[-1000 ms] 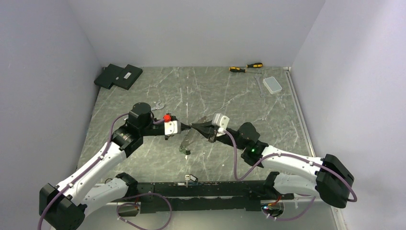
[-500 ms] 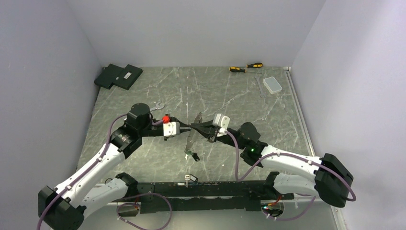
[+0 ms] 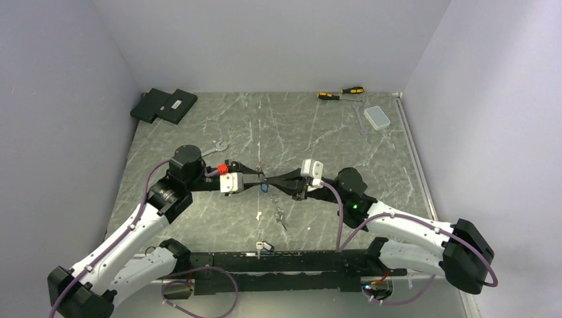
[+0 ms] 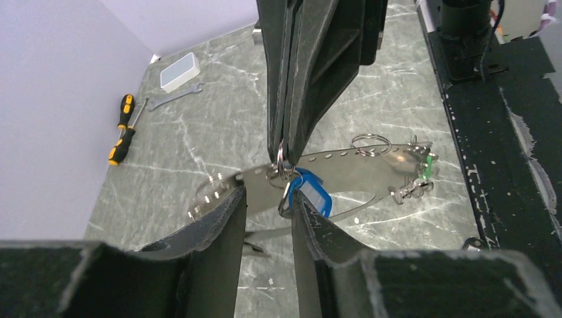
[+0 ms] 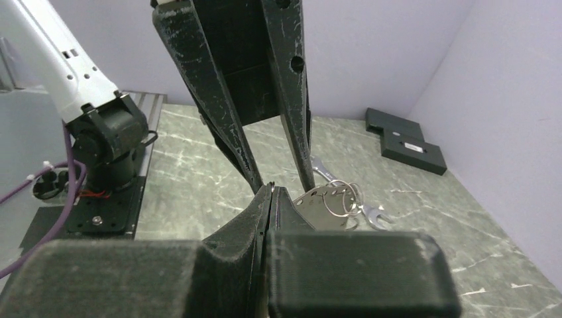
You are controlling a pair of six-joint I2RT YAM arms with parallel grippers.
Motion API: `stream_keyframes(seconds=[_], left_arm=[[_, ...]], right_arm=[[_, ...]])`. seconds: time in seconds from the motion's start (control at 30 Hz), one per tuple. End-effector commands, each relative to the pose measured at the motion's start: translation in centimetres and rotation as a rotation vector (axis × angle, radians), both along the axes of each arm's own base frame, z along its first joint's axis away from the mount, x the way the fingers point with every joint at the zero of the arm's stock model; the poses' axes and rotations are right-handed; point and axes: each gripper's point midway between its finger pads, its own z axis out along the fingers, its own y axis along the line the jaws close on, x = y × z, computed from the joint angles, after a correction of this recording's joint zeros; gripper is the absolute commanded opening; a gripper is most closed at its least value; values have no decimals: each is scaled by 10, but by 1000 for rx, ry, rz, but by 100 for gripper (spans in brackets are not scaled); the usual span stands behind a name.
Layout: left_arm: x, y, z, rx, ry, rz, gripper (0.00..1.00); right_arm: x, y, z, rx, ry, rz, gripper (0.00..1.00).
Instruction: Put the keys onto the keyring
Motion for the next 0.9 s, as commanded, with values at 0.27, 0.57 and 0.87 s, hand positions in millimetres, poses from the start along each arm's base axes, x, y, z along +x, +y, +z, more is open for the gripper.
stream_keyframes(seconds=[0.27, 0.57, 0.87], left_arm=[[-14, -8, 15, -56, -2, -96, 26], [-14, -10, 12, -54, 21, -110, 23], [-12, -11, 9, -42, 44, -113, 0]], right_arm=[[-9, 6, 23, 35, -45, 74, 0], [-8, 8, 26, 51, -53, 74, 0], [-7, 10, 31, 67, -72, 76, 0]])
